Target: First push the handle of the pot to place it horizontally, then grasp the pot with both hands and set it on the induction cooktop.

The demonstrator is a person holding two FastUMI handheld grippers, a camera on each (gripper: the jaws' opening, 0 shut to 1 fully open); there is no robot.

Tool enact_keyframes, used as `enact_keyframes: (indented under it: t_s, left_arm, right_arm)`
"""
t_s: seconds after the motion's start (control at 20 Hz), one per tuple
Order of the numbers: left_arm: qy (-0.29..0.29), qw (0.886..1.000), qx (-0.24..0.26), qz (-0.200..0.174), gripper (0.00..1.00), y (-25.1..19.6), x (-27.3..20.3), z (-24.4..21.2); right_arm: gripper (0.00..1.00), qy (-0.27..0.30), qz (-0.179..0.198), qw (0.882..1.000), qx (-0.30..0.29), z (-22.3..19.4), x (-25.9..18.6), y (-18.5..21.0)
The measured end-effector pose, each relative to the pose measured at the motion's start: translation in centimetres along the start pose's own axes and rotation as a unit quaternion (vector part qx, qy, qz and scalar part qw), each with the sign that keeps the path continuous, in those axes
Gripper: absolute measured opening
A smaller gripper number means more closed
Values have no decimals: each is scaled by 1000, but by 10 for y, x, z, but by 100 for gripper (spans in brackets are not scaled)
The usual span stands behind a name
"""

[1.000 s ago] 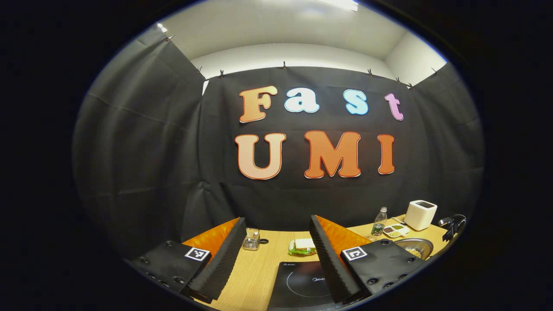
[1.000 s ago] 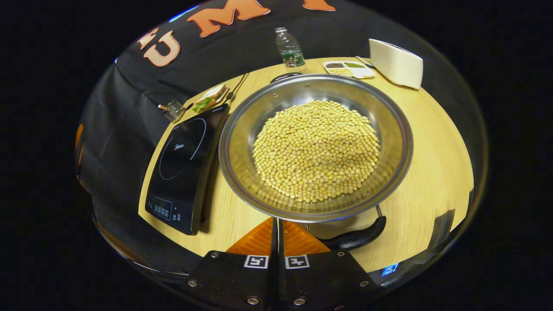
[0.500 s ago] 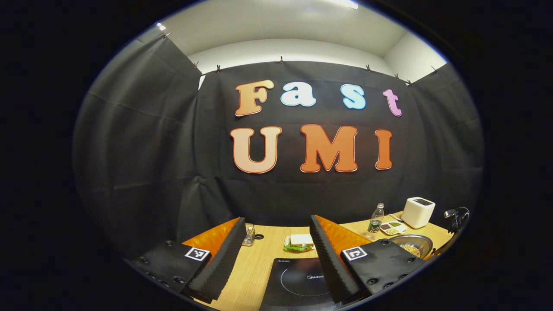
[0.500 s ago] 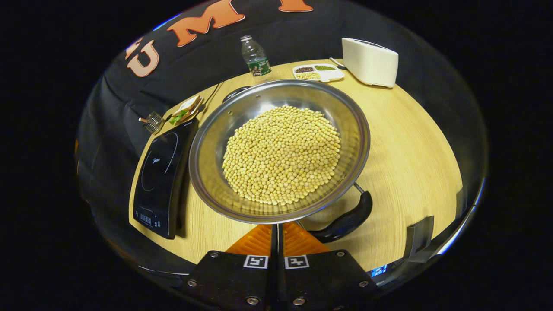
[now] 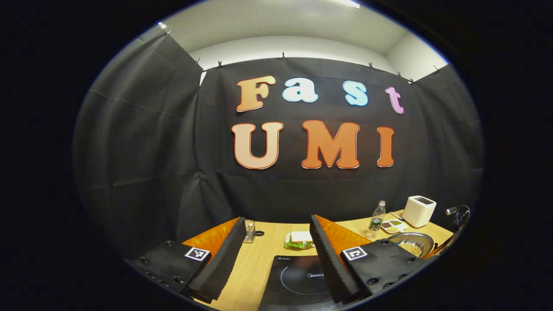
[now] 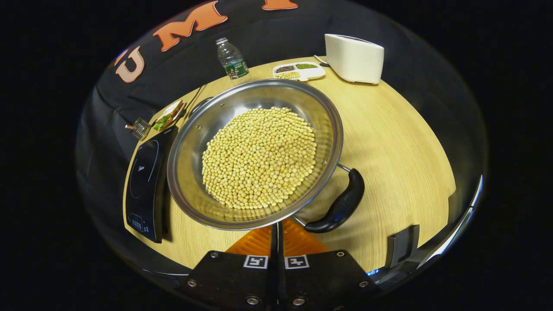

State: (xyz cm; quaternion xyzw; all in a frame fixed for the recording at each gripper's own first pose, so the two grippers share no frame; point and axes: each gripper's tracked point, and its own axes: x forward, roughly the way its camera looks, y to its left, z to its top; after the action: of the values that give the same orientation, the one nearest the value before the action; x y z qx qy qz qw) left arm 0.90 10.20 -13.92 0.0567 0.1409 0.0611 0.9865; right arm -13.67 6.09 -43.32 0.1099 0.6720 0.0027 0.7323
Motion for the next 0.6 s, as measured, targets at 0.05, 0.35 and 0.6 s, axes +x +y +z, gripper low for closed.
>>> enact_keyframes:
  t_s: [0.05,0.35,0.6]
  left_arm:
    - [1,1000,-1,-1,96,-1,0,-1]
    - [6,1000,-6,-3,96,-6,2,-6]
    - [10,1000,-2,-3,96,-6,3,-9]
  right_arm:
    - [0,2,-15,1000,-3,1,2,-9]
    - [0,13,-36,999,38,3,12,-43]
    - [0,7,-38,998,56,15,10,-52]
